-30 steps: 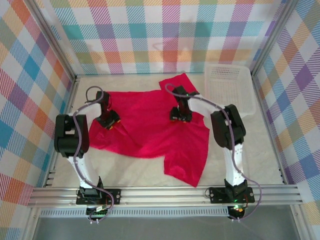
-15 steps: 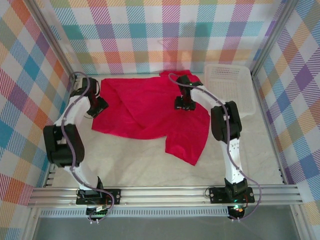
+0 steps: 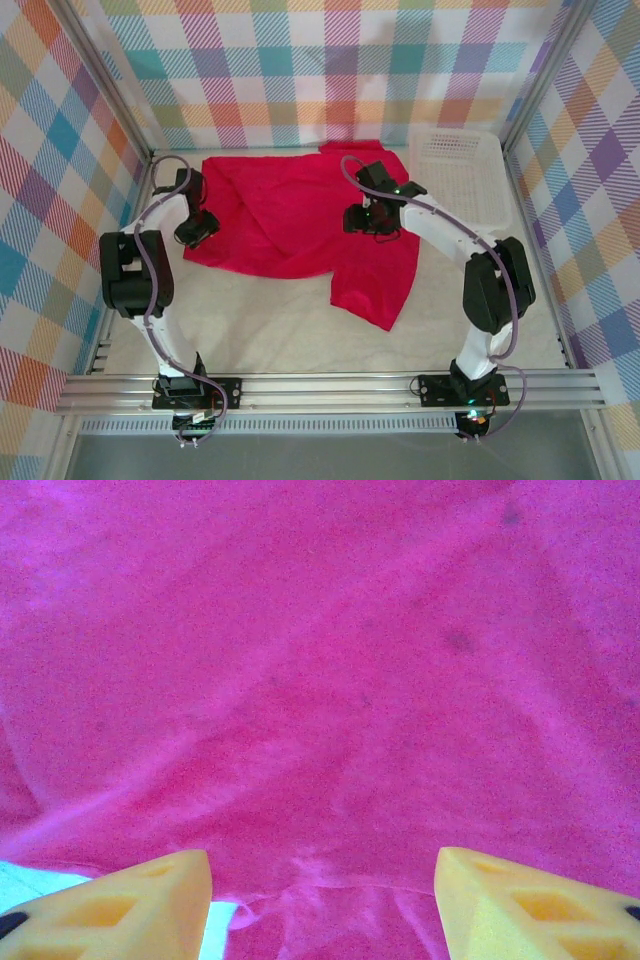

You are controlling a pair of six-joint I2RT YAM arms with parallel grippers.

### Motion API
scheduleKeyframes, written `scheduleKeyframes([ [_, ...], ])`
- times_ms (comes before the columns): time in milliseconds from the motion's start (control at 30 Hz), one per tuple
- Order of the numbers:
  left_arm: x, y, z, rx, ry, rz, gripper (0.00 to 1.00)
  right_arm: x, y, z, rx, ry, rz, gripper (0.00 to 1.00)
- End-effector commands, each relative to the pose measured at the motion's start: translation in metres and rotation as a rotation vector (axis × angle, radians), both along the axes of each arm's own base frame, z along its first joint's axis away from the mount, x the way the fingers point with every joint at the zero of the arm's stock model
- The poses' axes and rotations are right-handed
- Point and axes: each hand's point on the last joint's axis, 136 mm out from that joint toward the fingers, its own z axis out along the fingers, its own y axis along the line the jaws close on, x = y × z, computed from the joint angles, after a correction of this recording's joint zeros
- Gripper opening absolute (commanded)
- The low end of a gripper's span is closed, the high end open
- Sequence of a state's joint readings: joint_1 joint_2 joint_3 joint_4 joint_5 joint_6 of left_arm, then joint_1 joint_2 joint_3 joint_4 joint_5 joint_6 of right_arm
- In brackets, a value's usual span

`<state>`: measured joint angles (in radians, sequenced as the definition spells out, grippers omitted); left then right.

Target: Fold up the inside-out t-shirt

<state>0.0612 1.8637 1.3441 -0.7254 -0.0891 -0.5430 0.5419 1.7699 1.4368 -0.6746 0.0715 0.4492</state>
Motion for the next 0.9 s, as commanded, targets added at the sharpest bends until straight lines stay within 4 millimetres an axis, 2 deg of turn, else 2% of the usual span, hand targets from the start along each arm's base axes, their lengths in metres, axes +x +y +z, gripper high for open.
scheduleKeyframes([
  [0,0.006,0.001,-0.009,-0.001,0.005,0.017,0.44,-0.001,-0.006,0.005,-0.005,-0.006,-0.022,0.61],
  [233,0.015,0.002,-0.026,0.003,0.029,0.021,0.43,-0.003,-0.003,0.009,0.009,0.001,-0.01,0.61],
  [533,0.024,0.003,-0.021,0.013,0.009,0.025,0.36,-0.007,0.008,0.007,0.048,0.029,0.018,0.61],
  [867,0.022,0.002,-0.033,0.015,0.046,0.017,0.33,-0.007,0.01,0.018,0.05,0.017,0.034,0.61],
])
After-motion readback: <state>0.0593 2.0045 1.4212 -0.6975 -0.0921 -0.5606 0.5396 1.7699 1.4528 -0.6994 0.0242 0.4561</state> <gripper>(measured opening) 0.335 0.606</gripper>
